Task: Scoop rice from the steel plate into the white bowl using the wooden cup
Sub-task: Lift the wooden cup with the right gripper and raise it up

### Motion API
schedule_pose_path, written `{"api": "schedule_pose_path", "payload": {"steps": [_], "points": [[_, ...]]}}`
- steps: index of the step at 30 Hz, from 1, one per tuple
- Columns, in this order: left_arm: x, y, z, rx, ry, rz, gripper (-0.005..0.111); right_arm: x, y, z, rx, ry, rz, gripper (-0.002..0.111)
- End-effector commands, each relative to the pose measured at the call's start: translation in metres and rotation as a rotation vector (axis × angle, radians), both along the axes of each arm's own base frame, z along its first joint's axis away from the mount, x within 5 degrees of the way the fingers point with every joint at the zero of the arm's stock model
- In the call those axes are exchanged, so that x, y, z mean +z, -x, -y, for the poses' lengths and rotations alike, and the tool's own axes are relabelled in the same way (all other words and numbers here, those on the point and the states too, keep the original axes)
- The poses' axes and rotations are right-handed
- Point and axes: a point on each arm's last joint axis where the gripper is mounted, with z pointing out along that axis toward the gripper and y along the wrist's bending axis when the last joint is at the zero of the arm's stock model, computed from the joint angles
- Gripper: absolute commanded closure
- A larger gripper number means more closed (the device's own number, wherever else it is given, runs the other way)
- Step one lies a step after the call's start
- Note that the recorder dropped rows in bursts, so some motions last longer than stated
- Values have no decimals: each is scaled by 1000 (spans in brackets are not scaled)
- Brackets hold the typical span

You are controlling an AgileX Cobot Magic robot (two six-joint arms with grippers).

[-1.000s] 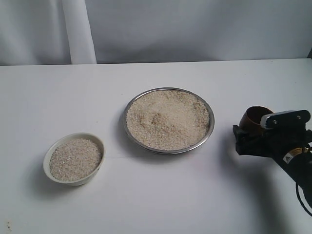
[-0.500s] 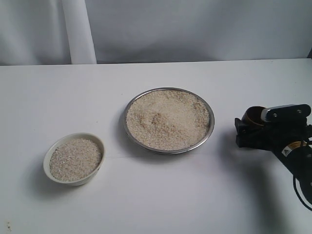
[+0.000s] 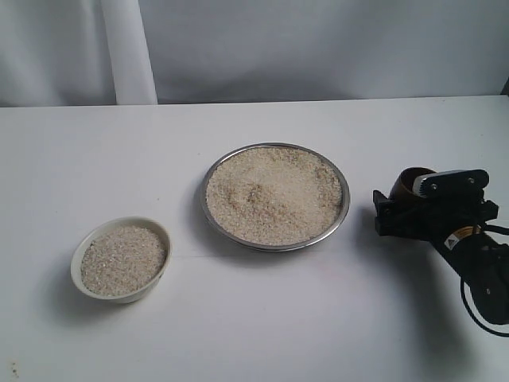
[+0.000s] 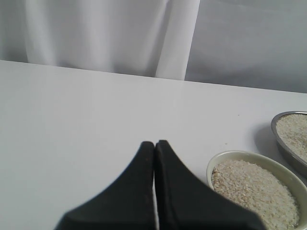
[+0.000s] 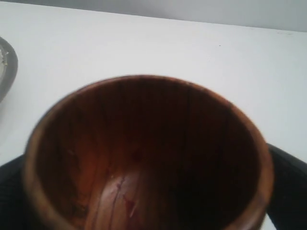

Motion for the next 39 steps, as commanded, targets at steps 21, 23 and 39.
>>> {"api": "schedule_pose_path", "payload": {"steps": [21,23,39], "points": [[0,0,1,-7,10,6,107,-2,0,-5,38,-8,-24,84],[0,0,1,-7,10,6,107,-2,0,-5,38,-8,-24,84],[0,0,1,-7,10,6,107,14,-3,-5,56,38,30,108]]}}
